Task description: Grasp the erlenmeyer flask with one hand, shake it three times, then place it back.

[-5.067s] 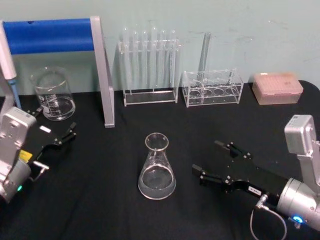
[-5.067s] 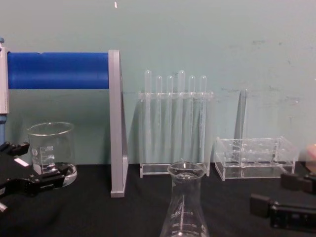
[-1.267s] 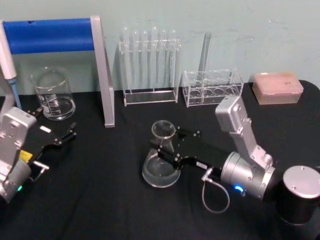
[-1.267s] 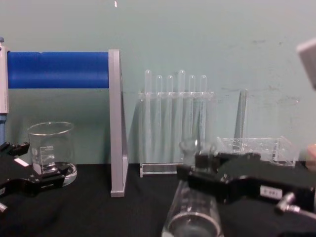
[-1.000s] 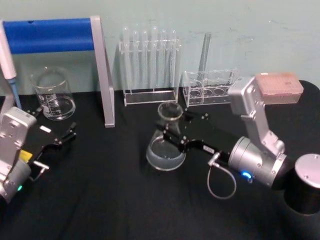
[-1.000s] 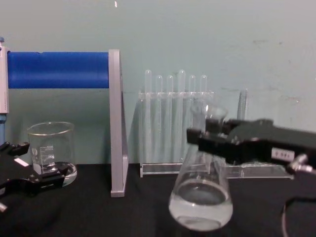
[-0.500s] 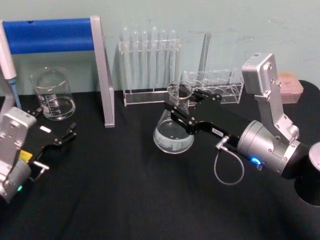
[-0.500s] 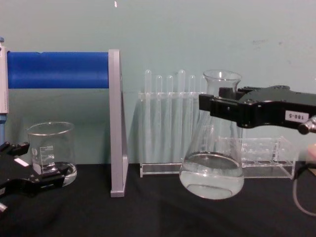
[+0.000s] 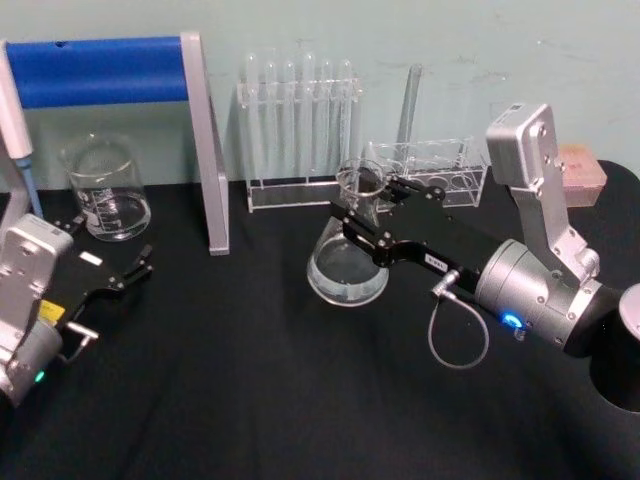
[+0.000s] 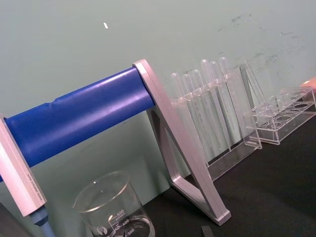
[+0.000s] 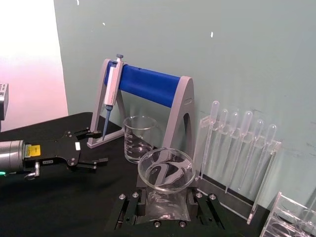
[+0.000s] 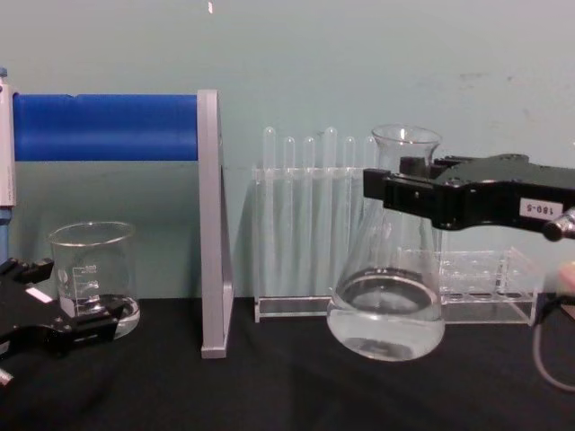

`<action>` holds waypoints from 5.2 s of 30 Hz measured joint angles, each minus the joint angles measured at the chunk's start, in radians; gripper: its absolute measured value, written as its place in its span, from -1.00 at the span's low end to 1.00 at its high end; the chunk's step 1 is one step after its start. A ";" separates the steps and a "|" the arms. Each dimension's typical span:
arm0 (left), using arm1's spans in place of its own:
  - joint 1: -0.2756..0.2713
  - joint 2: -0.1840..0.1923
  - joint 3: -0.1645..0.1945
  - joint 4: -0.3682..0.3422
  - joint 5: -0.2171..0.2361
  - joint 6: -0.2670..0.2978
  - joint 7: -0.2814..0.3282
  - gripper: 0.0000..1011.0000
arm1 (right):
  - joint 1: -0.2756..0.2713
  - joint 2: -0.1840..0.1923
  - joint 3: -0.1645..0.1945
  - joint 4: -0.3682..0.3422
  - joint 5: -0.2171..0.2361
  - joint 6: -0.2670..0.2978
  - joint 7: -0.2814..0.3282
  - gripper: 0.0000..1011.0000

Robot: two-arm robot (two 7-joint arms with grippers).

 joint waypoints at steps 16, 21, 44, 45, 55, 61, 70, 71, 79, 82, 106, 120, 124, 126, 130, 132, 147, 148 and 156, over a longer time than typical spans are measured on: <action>0.000 0.000 0.000 0.000 0.000 0.000 0.000 0.98 | -0.021 0.003 -0.034 -0.042 0.010 0.008 0.025 -0.10; 0.000 0.000 0.000 0.000 0.000 0.000 0.000 0.98 | -0.032 0.010 -0.061 -0.075 0.022 0.011 0.048 -0.10; 0.000 0.000 0.000 0.000 0.000 0.000 0.000 0.98 | -0.048 0.062 -0.145 -0.154 0.074 0.008 0.093 -0.10; 0.000 0.000 0.000 0.000 0.000 0.000 0.000 0.98 | -0.046 0.061 -0.144 -0.149 0.072 0.006 0.085 -0.10; 0.000 0.000 0.000 0.000 0.000 0.000 0.000 0.98 | -0.023 0.043 -0.087 -0.088 0.040 -0.011 0.010 -0.10; 0.000 0.000 0.000 0.000 0.000 0.000 0.000 0.98 | -0.009 0.028 -0.033 -0.041 0.019 -0.013 -0.036 -0.10; 0.000 0.000 0.000 0.000 0.000 0.000 0.000 0.98 | 0.002 0.007 0.045 0.011 -0.001 -0.012 -0.084 -0.10; 0.000 0.000 0.000 0.000 0.000 0.000 0.000 0.98 | 0.002 0.005 0.058 0.017 -0.004 -0.012 -0.091 -0.10; 0.000 0.000 0.000 0.000 0.000 0.000 0.000 0.98 | 0.002 -0.002 0.116 0.043 -0.021 -0.009 -0.115 -0.10; 0.000 0.000 0.000 0.000 0.000 0.000 0.000 0.98 | -0.002 -0.005 0.143 0.052 -0.032 -0.007 -0.121 -0.10; 0.000 0.000 0.000 0.000 0.000 0.000 0.000 0.98 | -0.031 -0.046 0.099 -0.014 -0.048 0.013 -0.045 -0.10; 0.000 0.000 0.000 0.000 0.000 0.000 0.000 0.98 | -0.057 -0.039 -0.043 -0.102 -0.015 0.026 0.027 -0.10; 0.000 0.000 0.000 0.000 0.000 0.000 0.000 0.98 | -0.062 -0.032 -0.067 -0.118 -0.008 0.029 0.034 -0.10; 0.000 0.000 0.000 0.000 0.000 0.000 0.000 0.98 | -0.064 -0.027 -0.078 -0.125 -0.004 0.030 0.038 -0.10; 0.000 0.000 0.000 0.000 0.000 0.000 0.000 0.98 | -0.065 -0.019 -0.091 -0.133 0.002 0.031 0.040 -0.10; 0.000 0.000 0.000 0.000 0.000 0.000 0.000 0.98 | -0.065 -0.017 -0.095 -0.135 0.004 0.031 0.040 -0.10; 0.000 0.000 0.000 0.000 0.000 0.000 0.000 0.98 | -0.033 -0.002 -0.008 -0.067 -0.007 0.012 -0.035 -0.10; 0.000 0.000 0.000 0.000 0.000 0.000 0.000 0.98 | -0.031 -0.001 -0.001 -0.062 -0.009 0.010 -0.039 -0.10; 0.000 0.000 0.000 0.000 0.000 0.000 0.000 0.98 | -0.017 0.003 0.074 -0.018 -0.029 0.000 -0.078 -0.10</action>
